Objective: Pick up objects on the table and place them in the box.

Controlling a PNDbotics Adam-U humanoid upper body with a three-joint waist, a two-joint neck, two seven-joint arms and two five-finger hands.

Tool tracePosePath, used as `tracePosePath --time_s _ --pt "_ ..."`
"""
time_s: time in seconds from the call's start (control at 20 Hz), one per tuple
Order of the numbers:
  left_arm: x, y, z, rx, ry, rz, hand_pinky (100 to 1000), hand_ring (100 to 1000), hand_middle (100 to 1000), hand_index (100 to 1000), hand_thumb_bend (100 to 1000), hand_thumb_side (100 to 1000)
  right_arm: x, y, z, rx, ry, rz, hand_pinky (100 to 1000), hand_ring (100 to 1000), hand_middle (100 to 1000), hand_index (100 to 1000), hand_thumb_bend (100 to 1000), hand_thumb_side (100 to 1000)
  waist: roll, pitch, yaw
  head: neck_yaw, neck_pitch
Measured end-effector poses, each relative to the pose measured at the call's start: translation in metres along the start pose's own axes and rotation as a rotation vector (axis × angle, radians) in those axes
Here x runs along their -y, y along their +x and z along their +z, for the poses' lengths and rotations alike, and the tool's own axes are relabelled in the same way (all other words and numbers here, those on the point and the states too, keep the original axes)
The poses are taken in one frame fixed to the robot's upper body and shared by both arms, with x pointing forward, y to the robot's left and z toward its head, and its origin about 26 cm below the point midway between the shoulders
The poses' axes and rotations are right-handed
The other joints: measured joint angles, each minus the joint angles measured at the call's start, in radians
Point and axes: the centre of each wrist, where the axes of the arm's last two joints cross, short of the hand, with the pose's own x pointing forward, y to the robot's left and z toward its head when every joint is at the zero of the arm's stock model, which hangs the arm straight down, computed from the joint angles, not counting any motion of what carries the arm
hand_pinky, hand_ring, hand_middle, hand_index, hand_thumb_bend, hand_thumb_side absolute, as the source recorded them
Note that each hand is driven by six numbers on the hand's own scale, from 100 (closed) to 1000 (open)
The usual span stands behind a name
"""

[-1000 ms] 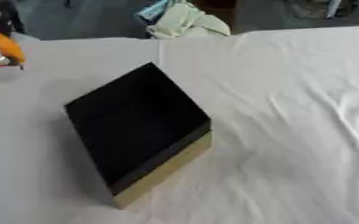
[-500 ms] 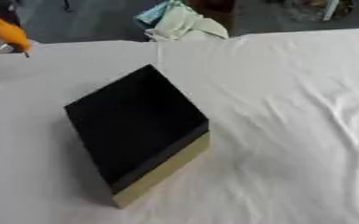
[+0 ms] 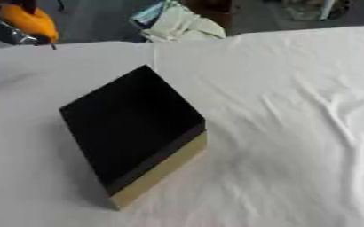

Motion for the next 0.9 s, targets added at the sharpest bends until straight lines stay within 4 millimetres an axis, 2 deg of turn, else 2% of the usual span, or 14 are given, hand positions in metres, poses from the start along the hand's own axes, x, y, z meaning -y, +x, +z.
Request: tracePosePath --time_s 0.3,0.55,0.9 --pt "-0.005 0.046 -0.030 0.197 0.030 -0.015 100 274 329 369 588 100 -0.001 0.002 -0.001 0.005 0.004 -0.003 679 569 608 818 100 836 0.000 0.000 -0.008 -0.008 0.002" --pt "0.004 0.088 -0.055 0.308 0.068 0.003 100 272 328 367 564 100 -0.001 0.002 -0.001 0.005 0.004 -0.004 679 568 607 818 100 838 0.000 0.000 -0.008 0.000 0.009" --pt "0.023 0.119 -0.076 0.348 0.057 0.027 100 269 327 366 551 100 -0.003 0.001 0.000 0.003 0.001 -0.010 679 567 607 817 100 842 -0.006 0.000 -0.011 0.016 0.021"
